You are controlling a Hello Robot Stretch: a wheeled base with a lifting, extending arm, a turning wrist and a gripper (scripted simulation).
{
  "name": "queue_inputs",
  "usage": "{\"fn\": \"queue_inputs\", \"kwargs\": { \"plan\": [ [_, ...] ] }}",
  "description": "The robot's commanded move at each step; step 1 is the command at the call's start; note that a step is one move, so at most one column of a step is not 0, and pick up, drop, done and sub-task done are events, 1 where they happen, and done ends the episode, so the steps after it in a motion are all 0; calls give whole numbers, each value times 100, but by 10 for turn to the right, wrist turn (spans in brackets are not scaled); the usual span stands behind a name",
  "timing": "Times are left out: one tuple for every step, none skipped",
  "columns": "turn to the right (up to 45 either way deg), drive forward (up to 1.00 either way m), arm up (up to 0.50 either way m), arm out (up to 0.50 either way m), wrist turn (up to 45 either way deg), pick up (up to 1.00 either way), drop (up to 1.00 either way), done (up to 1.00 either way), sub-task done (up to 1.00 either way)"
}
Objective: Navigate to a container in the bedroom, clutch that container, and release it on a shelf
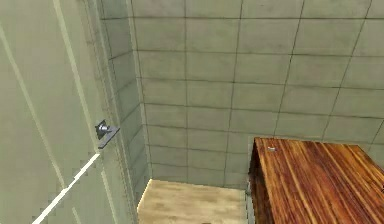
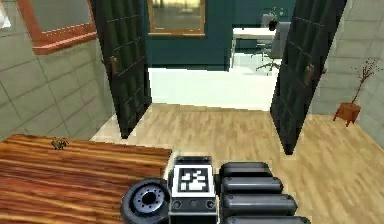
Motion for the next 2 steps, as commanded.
{"fn": "queue_inputs", "kwargs": {
  "plan": [
    [0,70,0,0,0,0,0,0,0],
    [120,0,0,0,0,0,0,0,0]
  ]
}}
